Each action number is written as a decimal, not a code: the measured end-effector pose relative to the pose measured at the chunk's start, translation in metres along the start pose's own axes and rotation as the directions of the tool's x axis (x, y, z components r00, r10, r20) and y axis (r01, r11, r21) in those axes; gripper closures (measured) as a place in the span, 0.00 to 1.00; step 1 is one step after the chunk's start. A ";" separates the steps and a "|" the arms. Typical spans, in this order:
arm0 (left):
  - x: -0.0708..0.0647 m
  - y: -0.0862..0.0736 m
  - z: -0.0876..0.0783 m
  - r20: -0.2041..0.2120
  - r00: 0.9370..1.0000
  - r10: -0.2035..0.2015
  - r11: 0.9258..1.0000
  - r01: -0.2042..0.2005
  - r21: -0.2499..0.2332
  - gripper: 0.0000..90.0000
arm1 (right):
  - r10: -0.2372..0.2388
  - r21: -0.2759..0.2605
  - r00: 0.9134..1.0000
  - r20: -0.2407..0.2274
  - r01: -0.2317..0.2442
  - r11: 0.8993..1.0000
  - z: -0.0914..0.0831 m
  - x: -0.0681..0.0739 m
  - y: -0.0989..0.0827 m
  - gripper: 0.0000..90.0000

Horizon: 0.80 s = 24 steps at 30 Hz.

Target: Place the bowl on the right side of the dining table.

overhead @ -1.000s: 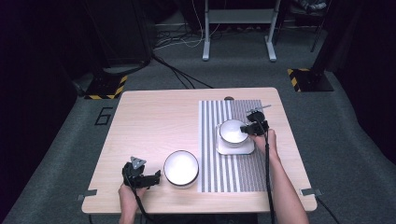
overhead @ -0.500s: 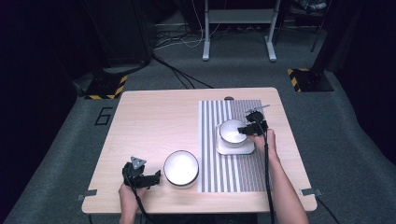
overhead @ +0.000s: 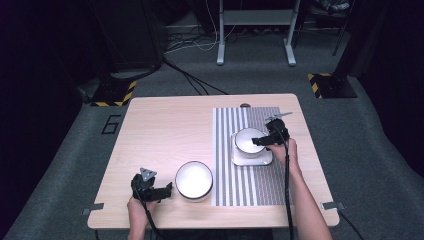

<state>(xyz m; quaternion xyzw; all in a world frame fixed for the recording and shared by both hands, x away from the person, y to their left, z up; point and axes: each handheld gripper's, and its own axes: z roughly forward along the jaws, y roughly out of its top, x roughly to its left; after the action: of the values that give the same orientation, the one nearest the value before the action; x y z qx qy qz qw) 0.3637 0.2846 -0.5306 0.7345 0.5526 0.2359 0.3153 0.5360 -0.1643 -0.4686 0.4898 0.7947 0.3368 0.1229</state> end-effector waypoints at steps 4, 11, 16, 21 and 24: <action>0.000 0.000 0.000 0.000 1.000 -0.001 1.000 0.001 0.001 0.05 | 0.005 0.005 1.000 -0.013 -0.005 1.000 -0.002 0.001 -0.002 0.00; 0.000 0.000 0.000 0.000 1.000 0.000 1.000 0.000 0.001 0.05 | -0.001 -0.021 1.000 -0.024 0.000 1.000 -0.011 0.004 -0.004 0.00; 0.000 0.000 0.000 0.000 1.000 -0.001 1.000 0.001 0.002 0.05 | -0.030 -0.039 0.999 -0.015 0.030 0.999 -0.018 0.010 -0.007 0.00; -0.001 0.000 0.000 0.001 1.000 -0.001 1.000 0.001 0.001 0.05 | -0.028 -0.045 1.000 -0.015 0.027 0.999 -0.023 0.015 -0.012 0.00; -0.002 0.001 0.000 0.002 1.000 -0.002 1.000 0.002 0.002 0.05 | -0.037 -0.050 0.999 -0.019 0.036 0.998 -0.027 0.016 -0.015 0.00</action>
<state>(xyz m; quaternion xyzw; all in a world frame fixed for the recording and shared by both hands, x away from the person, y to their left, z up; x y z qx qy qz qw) 0.3639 0.2828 -0.5305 0.7346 0.5531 0.2345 0.3153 0.5037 -0.1655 -0.4562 0.4687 0.7961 0.3588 0.1333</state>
